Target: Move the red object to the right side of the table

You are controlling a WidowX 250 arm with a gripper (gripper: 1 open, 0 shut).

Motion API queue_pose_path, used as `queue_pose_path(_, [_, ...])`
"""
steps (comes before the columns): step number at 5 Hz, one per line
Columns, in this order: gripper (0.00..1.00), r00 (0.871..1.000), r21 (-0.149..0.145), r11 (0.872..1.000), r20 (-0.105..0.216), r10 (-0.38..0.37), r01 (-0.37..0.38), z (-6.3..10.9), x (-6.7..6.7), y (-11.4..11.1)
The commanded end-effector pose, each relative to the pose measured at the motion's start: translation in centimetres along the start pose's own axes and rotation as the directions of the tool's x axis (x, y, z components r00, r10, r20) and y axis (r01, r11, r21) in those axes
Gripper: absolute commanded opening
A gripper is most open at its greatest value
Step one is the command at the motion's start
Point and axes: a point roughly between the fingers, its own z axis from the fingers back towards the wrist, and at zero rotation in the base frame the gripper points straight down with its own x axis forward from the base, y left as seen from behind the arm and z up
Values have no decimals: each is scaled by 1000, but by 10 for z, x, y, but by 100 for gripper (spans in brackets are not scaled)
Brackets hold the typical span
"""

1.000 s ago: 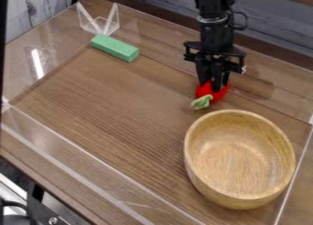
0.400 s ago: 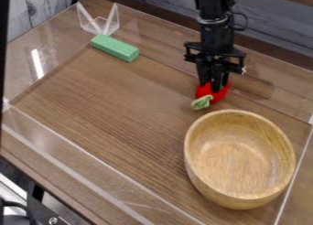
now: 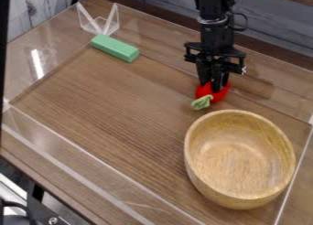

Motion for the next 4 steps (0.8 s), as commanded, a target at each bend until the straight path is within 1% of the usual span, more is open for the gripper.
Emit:
queue_pose_path(1, [0,1000,9,1000,4,3,-3,-11,2,7])
queue_pose_path(4, [0,1000,9,1000,-3,13,-13,-16,1,11])
